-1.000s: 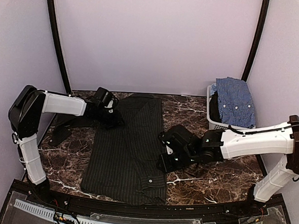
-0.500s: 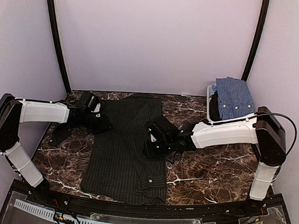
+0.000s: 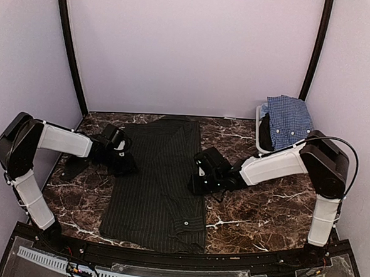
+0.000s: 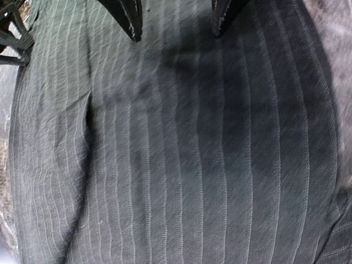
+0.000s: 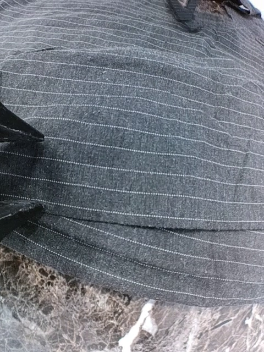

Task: Fold and stack the long sleeve shirts
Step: Move the 1/3-folded shirt to the center of the board, then pick up the sleeve from the 1/3-folded shirt.

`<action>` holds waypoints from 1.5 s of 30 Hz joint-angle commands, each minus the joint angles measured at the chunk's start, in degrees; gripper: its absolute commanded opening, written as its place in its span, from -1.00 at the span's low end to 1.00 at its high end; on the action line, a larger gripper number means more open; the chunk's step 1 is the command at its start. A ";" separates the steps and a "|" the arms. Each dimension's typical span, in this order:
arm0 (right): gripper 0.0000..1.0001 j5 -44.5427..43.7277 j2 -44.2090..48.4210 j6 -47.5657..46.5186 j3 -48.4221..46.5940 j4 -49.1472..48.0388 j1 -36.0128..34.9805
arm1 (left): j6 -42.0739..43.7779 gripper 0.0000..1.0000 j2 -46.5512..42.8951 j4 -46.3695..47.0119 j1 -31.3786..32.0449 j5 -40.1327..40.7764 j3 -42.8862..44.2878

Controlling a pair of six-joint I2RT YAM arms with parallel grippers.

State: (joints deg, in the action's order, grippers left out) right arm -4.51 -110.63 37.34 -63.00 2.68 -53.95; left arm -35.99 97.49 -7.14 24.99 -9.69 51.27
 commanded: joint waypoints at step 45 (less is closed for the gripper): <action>-0.20 2.06 12.93 -7.49 9.87 4.50 12.60 | -7.54 -0.07 -8.86 -7.32 7.94 6.39 1.43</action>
State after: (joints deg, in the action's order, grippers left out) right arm -1.37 -100.92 31.35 -51.11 1.15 -41.21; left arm -43.20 94.91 -11.86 35.77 -6.81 53.43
